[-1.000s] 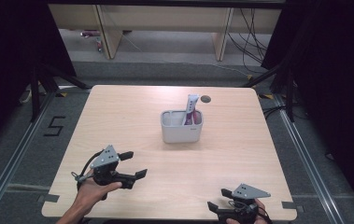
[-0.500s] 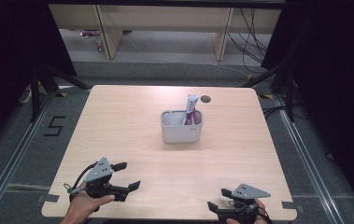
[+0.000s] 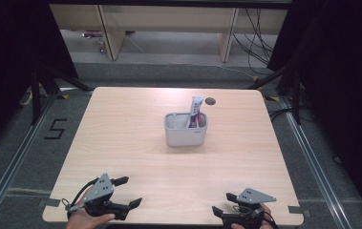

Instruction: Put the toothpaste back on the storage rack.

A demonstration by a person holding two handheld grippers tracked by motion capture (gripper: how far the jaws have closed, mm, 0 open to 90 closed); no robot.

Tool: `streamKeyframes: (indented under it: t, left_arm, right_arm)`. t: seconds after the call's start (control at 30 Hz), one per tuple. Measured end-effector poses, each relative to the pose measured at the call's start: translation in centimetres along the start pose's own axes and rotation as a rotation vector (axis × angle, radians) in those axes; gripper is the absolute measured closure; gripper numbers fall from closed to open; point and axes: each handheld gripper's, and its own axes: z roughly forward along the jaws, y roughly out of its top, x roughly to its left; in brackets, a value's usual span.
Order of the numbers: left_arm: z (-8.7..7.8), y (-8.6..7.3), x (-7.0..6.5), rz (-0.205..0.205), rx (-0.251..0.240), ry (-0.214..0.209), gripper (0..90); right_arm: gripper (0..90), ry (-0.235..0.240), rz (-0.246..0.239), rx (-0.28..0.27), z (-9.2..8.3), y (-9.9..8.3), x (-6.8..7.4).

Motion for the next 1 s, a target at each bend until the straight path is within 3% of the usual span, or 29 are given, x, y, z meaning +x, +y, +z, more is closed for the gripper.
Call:
streamKeyframes:
  t: [0.2, 0.37, 0.4, 0.47, 0.5, 0.6, 0.63, 0.73, 0.77, 0.87, 0.9, 0.97, 1.0]
  left_arm:
    - [-0.4, -1.1, -0.6, -0.002, 0.033, -0.009, 15.1]
    - [-0.7, -1.3, -1.3, 0.020, 0.050, -0.018, 15.1]
    - [-0.8, -1.4, -1.4, 0.024, 0.060, -0.013, 15.1]
    - [-0.8, -1.6, -1.6, 0.047, 0.090, -0.014, 15.2]
    - [-0.7, -1.7, -1.7, 0.061, 0.109, 0.001, 15.4]
    - [-0.7, -2.2, -1.9, 0.089, 0.138, 0.026, 15.5]
    - [-0.9, -2.2, -1.8, 0.099, 0.176, 0.031, 15.6]
    - [-1.1, -2.4, -1.9, 0.095, 0.191, 0.023, 15.8]
    - [-1.3, -2.5, -1.8, 0.110, 0.223, 0.014, 15.8]
    - [-1.2, -2.8, -2.1, 0.106, 0.210, 0.025, 16.4]
    - [-1.4, -2.8, -2.0, 0.118, 0.239, 0.018, 16.7]
    - [-1.3, -2.9, -1.9, 0.117, 0.239, 0.015, 16.8]
    - [-1.3, -2.9, -1.9, 0.120, 0.250, 0.037, 17.2]
  right_arm:
    - [26.7, -0.006, -0.003, -0.002, -0.1, 0.0, 0.1]
    - [26.7, 0.031, 0.010, 0.012, 0.1, 0.0, 0.2]
    - [26.7, -0.006, -0.008, 0.007, 0.0, 0.0, 0.2]
    - [26.7, 0.002, -0.007, 0.002, 0.0, 0.0, 0.2]
    - [26.7, 0.005, 0.020, 0.013, 0.0, 0.0, 0.4]
    - [26.7, -0.013, -0.011, 0.009, 0.0, 0.0, 0.3]
    - [26.7, 0.002, 0.023, 0.021, -0.1, 0.0, 0.6]
    - [26.7, 0.010, 0.021, 0.021, 0.0, 0.1, 0.7]
    - [26.7, 0.011, 0.024, 0.022, 0.0, 0.0, 0.7]
    - [26.7, -0.005, -0.010, 0.016, 0.1, 0.0, 0.3]
    - [26.7, -0.009, -0.001, 0.021, 0.1, 0.0, 0.4]
    - [26.7, 0.006, 0.014, 0.016, 0.1, 0.0, 0.6]
    - [26.7, 0.019, 0.026, 0.017, 0.2, 0.0, 0.7]
